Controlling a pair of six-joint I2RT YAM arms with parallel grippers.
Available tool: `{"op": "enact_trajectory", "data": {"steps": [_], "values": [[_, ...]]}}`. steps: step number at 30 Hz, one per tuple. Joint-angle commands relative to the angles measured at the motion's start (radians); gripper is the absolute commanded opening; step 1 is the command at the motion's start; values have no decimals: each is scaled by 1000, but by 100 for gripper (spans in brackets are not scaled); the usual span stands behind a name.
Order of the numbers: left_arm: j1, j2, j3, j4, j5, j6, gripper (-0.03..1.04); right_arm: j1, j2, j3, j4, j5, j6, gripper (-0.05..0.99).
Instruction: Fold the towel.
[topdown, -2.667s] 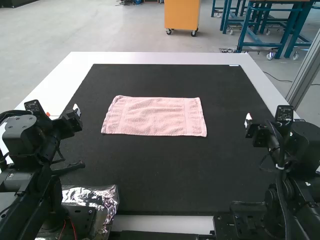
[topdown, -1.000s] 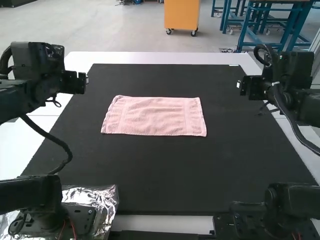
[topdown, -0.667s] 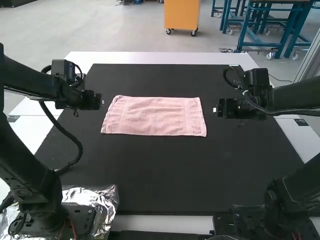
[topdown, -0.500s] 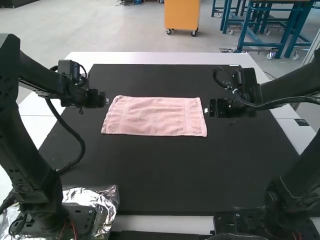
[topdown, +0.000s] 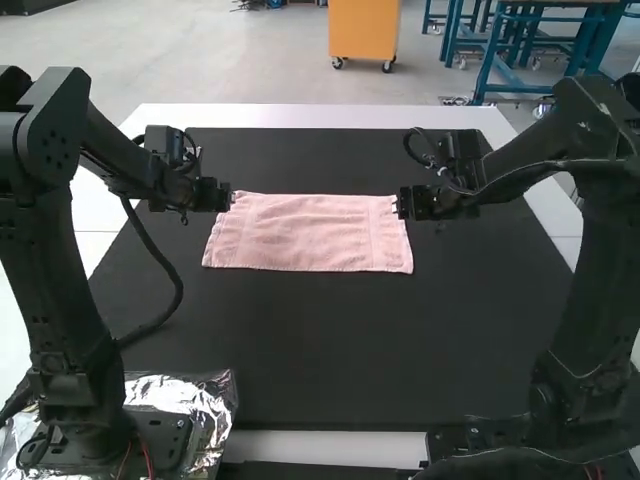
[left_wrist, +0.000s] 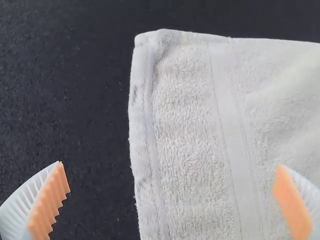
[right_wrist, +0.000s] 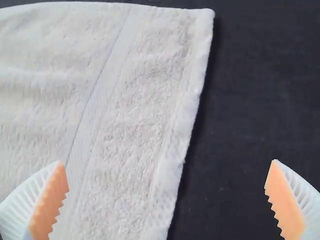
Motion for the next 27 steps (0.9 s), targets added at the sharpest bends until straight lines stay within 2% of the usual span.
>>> {"op": "enact_trajectory", "data": {"steps": [1,10,20,27], "values": [[-4,29,49,24,-44,63,96,3,53,55,20,10,-15,91],[0,133,115,49,-93,145,96,-2,201,182,19,12,-37,91],[0,221,190,58,-97,156,96,-11,303,273,17,24,-40,91],[1,276,252,15,-97,156,96,-11,354,336,6,30,-46,91]]}}
